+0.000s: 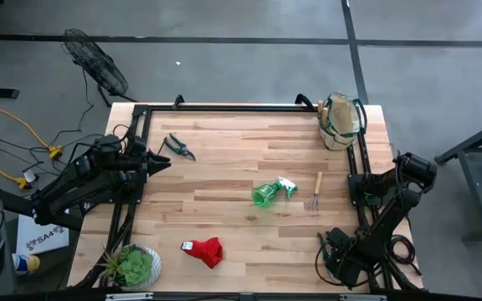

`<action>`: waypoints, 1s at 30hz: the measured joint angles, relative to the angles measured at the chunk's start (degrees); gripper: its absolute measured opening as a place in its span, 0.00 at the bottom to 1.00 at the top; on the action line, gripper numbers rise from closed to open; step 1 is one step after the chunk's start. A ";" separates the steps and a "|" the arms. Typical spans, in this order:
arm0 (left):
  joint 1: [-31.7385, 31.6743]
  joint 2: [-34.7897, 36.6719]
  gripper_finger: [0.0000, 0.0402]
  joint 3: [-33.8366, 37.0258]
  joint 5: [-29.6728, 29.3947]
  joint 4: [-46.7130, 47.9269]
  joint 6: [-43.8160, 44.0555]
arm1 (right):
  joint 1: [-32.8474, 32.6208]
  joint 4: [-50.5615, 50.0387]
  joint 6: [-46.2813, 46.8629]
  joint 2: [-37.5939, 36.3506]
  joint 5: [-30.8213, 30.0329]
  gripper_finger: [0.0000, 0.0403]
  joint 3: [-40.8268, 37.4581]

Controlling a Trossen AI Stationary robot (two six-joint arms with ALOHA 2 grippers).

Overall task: Pick & Place Garden tools in Gardening bag
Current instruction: Put the right shear scissors into the gardening bag

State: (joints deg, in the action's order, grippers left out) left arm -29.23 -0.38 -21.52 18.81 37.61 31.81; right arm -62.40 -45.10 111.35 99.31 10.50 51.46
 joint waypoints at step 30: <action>0.00 0.00 0.38 -0.02 -0.04 0.00 0.00 | 3.62 -28.64 3.50 -12.55 -16.37 0.01 12.44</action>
State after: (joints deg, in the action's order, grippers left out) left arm -29.23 -0.38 -21.54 18.76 37.60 31.81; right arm -58.78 -73.74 114.85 86.76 -5.87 63.90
